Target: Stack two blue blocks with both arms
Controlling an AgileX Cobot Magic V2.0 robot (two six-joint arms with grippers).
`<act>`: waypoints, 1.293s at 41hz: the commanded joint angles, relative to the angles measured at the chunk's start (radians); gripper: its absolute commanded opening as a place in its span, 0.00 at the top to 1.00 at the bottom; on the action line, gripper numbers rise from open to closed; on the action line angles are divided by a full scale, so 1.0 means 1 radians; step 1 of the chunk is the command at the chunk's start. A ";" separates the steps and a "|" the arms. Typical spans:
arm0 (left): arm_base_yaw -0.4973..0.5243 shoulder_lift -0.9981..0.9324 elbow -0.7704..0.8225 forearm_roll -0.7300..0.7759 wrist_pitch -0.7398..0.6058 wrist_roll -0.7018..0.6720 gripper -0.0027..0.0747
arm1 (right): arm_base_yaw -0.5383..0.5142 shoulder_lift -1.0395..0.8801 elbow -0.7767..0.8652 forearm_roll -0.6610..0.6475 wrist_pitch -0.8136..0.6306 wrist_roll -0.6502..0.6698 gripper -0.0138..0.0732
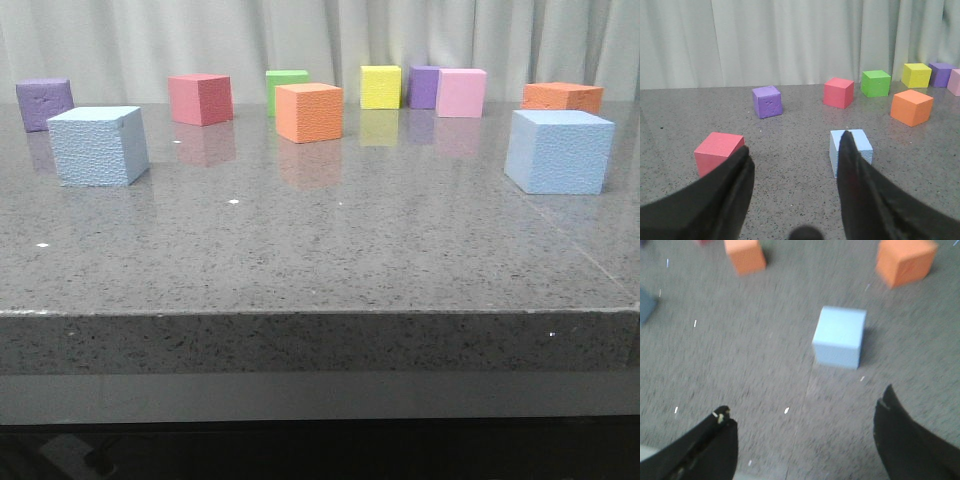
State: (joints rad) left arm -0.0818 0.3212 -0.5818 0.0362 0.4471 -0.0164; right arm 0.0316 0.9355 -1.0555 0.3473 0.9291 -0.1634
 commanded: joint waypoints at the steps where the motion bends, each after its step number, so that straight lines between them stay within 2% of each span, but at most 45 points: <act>1: -0.007 0.017 -0.025 0.003 -0.075 -0.006 0.49 | 0.025 0.108 -0.100 0.021 0.043 -0.014 0.17; 8: -0.007 0.017 -0.025 0.003 -0.075 -0.006 0.49 | 0.084 0.315 -0.222 -0.024 0.090 0.009 0.17; 17: -0.007 0.017 -0.025 0.003 -0.075 -0.006 0.49 | 0.132 0.527 -0.399 -0.244 0.097 0.216 0.17; 25: -0.007 0.017 -0.025 0.003 -0.075 -0.006 0.49 | 0.133 0.655 -0.522 -0.335 0.104 0.316 0.17; 37: -0.007 0.017 -0.025 0.003 -0.075 -0.006 0.49 | 0.133 0.803 -0.625 -0.357 0.108 0.322 0.17; 53: -0.007 0.017 -0.025 0.003 -0.075 -0.006 0.49 | 0.133 0.894 -0.626 -0.360 0.123 0.322 0.18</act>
State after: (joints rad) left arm -0.0818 0.3212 -0.5818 0.0377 0.4490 -0.0164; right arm 0.1658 1.8759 -1.6474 0.0000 1.0639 0.1575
